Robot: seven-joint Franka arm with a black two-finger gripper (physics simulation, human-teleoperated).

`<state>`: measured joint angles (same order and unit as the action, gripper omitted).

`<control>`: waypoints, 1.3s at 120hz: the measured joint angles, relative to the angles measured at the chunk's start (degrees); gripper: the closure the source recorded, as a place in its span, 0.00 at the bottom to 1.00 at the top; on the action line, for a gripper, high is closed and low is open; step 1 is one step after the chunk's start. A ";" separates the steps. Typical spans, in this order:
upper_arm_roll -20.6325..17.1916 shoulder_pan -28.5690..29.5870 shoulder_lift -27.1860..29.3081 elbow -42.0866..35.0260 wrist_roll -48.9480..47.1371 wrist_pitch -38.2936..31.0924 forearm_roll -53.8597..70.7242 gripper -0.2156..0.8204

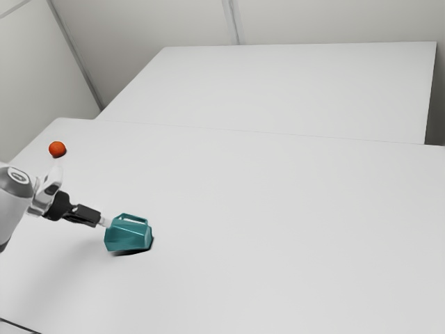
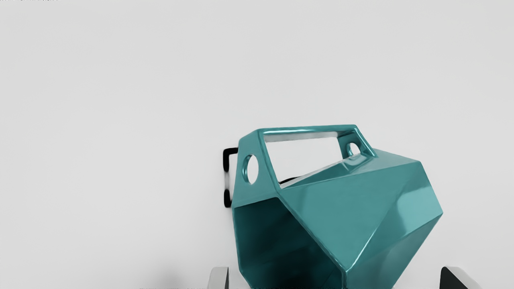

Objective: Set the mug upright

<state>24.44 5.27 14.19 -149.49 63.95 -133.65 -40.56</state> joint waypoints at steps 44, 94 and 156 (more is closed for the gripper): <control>-0.09 -2.73 -1.35 -2.79 10.21 -3.48 -3.53 0.25; -0.26 -5.63 -2.76 -2.79 17.58 -4.57 -11.96 0.29; -0.89 -5.52 1.83 -6.65 24.80 -4.41 -19.51 0.85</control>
<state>23.54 -0.26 16.02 -156.14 88.74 -138.06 -60.06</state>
